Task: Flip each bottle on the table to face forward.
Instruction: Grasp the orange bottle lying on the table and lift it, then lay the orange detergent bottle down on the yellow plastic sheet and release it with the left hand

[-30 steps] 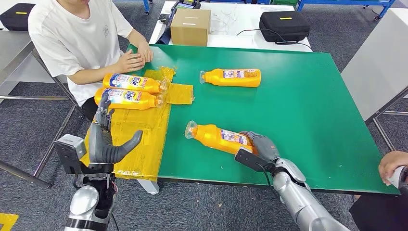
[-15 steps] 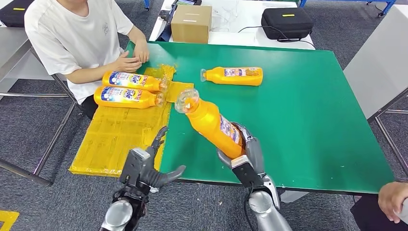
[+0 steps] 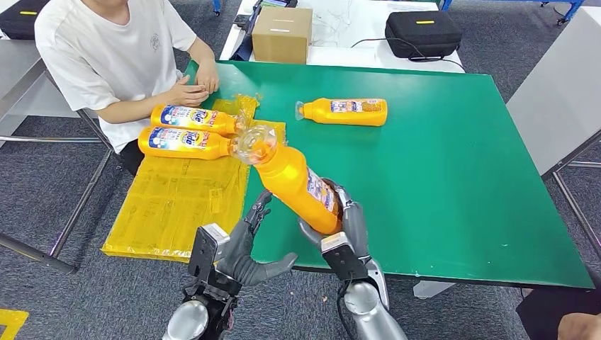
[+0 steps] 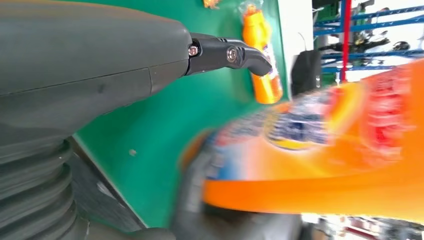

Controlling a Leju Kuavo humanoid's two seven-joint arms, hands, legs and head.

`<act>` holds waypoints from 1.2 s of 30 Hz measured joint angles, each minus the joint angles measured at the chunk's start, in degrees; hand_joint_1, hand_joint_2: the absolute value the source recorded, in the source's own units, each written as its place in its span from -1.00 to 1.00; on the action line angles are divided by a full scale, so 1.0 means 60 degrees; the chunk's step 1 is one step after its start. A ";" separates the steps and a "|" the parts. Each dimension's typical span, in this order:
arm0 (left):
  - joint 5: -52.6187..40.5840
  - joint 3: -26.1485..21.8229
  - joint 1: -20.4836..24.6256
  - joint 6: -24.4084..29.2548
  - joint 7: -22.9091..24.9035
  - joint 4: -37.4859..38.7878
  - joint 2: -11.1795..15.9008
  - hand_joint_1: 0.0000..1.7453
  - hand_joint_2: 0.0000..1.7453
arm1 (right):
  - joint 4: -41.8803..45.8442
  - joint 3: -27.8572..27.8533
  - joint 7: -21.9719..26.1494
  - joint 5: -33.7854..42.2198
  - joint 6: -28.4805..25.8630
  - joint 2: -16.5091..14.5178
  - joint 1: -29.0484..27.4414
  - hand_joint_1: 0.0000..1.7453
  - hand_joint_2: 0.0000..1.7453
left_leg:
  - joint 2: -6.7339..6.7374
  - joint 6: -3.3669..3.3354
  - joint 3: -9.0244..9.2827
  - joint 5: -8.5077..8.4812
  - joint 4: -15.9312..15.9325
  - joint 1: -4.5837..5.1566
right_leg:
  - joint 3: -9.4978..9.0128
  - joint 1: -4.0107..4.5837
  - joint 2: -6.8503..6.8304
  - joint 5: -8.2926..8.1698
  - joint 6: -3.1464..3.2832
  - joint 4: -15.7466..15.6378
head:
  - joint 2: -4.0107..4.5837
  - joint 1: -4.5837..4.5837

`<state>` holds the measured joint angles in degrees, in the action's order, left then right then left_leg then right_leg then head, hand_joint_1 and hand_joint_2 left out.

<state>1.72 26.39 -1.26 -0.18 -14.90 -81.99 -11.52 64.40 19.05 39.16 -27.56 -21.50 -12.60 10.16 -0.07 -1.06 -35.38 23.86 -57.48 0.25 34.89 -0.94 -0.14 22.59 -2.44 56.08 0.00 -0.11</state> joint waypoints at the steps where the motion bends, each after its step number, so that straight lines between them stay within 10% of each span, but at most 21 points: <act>1: 0.0220 0.0013 0.0003 0.0005 0.0017 -0.0043 -0.0026 -1.00 1.00 | -0.0099 0.0075 0.0013 -0.0005 -0.0086 -0.0037 0.0000 1.00 1.00 | 0.0000 0.0000 -0.0001 0.0000 0.0000 0.0000 | 0.0000 -0.0001 0.0000 0.0000 0.0000 0.0000 | 0.0000 0.0000; 22: 0.1925 0.0274 0.0564 0.0401 -0.0371 -0.0215 -0.0157 -1.00 1.00 | -0.1510 0.1806 -0.0002 -0.0024 -0.0756 -0.0618 0.0470 1.00 1.00 | 0.0001 0.0000 -0.0002 -0.0003 0.0000 0.0001 | 0.0003 -0.0001 0.0000 0.0000 0.0000 0.0000 | 0.0000 0.0000; 23: 0.1998 0.0268 0.0587 0.0398 -0.0365 -0.0212 -0.0157 -0.93 1.00 | -0.1580 0.1865 -0.0024 -0.0019 -0.0735 -0.0632 0.0526 1.00 1.00 | 0.0000 0.0000 -0.0003 -0.0003 0.0000 0.0001 | 0.0004 -0.0001 0.0000 0.0000 0.0000 0.0001 | 0.0000 0.0000; 27: 0.2515 0.0219 0.0648 0.0292 -0.0324 -0.0188 -0.0157 0.78 1.00 | -0.1842 0.2060 -0.0055 0.0208 -0.0588 -0.0691 0.0704 1.00 1.00 | 0.0002 0.0000 -0.0003 -0.0003 -0.0001 0.0001 | 0.0004 -0.0001 0.0000 0.0000 0.0000 0.0000 | 0.0000 0.0000; 36: 0.3165 -0.0072 0.0649 -0.0167 -0.0489 -0.0175 -0.0154 1.00 1.00 | -0.2406 0.2453 0.0016 0.0719 -0.0201 -0.0768 0.1053 1.00 1.00 | 0.0004 0.0000 -0.0003 -0.0003 -0.0001 0.0001 | 0.0008 -0.0001 0.0001 0.0000 0.0000 0.0000 | 0.0000 0.0000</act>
<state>20.71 25.96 2.63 -1.18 -17.83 -83.03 -12.44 49.96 33.77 39.26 -23.24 -22.71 -17.21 16.48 -0.04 -1.06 -35.40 23.84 -57.48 0.26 34.94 -0.95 -0.13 22.59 -2.44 56.08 0.00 -0.11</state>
